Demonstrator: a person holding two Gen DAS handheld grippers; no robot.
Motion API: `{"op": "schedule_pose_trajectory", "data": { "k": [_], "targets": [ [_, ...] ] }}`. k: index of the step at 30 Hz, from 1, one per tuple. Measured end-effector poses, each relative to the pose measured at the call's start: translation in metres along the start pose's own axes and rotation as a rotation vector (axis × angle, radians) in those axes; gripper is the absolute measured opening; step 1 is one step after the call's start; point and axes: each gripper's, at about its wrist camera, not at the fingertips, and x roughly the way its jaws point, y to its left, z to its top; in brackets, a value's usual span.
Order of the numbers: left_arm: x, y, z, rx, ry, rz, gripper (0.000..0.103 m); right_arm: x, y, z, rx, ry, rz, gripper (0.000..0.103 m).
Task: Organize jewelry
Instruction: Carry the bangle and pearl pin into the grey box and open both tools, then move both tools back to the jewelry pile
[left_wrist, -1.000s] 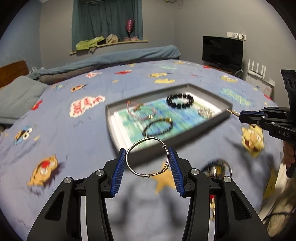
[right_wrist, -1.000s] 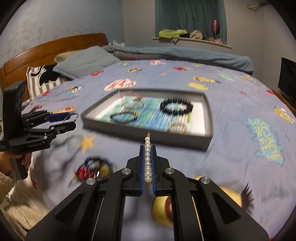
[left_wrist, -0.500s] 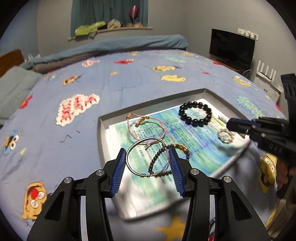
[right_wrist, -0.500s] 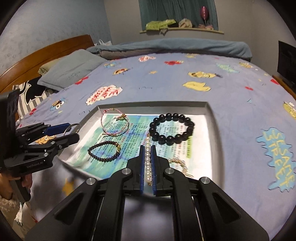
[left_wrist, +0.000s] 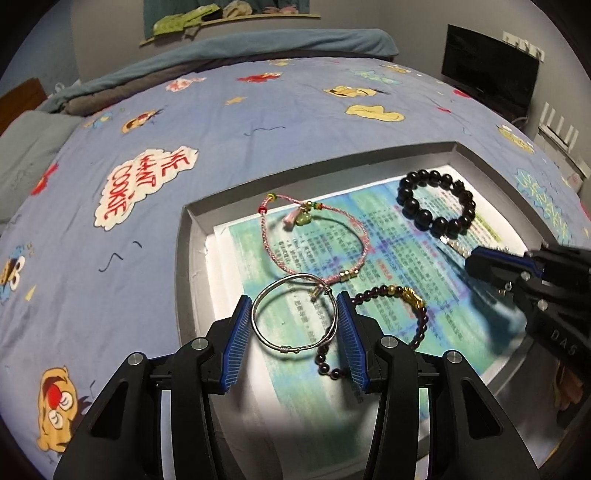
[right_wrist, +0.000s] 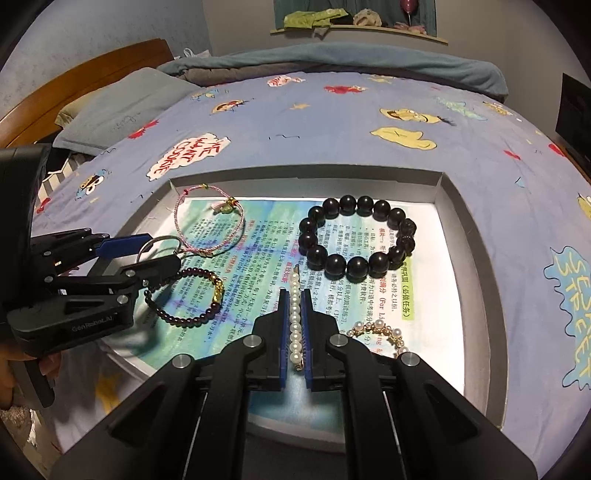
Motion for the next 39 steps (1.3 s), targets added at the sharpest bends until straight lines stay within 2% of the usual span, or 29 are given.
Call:
{"op": "schedule_pose_trajectory", "data": {
  "k": [7, 21, 24, 28, 30, 32, 33, 35, 36, 38, 39],
  "targets": [
    [0.003, 0.008, 0.001, -0.044, 0.004, -0.028, 0.049, 0.004, -0.002, 0.0, 0.005, 0.009, 0.0, 0.006],
    [0.003, 0.009, 0.001, -0.046, 0.008, -0.031, 0.049, 0.001, -0.002, -0.003, 0.003, 0.009, 0.012, 0.006],
    [-0.001, 0.008, 0.0, -0.055, -0.01, -0.037, 0.053, -0.002, -0.001, -0.003, 0.001, 0.008, 0.025, 0.009],
    [-0.01, 0.004, -0.001, -0.043, -0.038, -0.025, 0.055, -0.009, 0.0, -0.005, -0.003, -0.01, 0.039, 0.027],
    [-0.018, 0.003, -0.002, -0.041, -0.051, -0.031, 0.059, -0.015, 0.0, -0.006, -0.005, -0.025, 0.043, 0.031],
    [-0.026, 0.002, -0.004, -0.042, -0.076, -0.038, 0.066, -0.024, -0.002, -0.008, -0.005, -0.05, 0.034, 0.044],
    [-0.034, 0.003, -0.007, -0.043, -0.096, -0.041, 0.07, -0.028, -0.003, -0.008, -0.005, -0.059, 0.032, 0.047],
    [-0.041, 0.003, -0.009, -0.046, -0.111, -0.041, 0.073, -0.037, -0.006, -0.01, 0.004, -0.08, 0.026, 0.06],
    [-0.046, 0.004, -0.011, -0.05, -0.119, -0.043, 0.075, -0.041, -0.008, -0.011, 0.011, -0.086, 0.027, 0.063],
    [-0.054, 0.005, -0.014, -0.059, -0.135, -0.048, 0.079, -0.049, -0.014, -0.012, 0.035, -0.104, 0.031, 0.082],
    [-0.06, 0.007, -0.017, -0.071, -0.148, -0.049, 0.084, -0.054, -0.016, -0.013, 0.047, -0.116, 0.032, 0.088]
  ]
}}
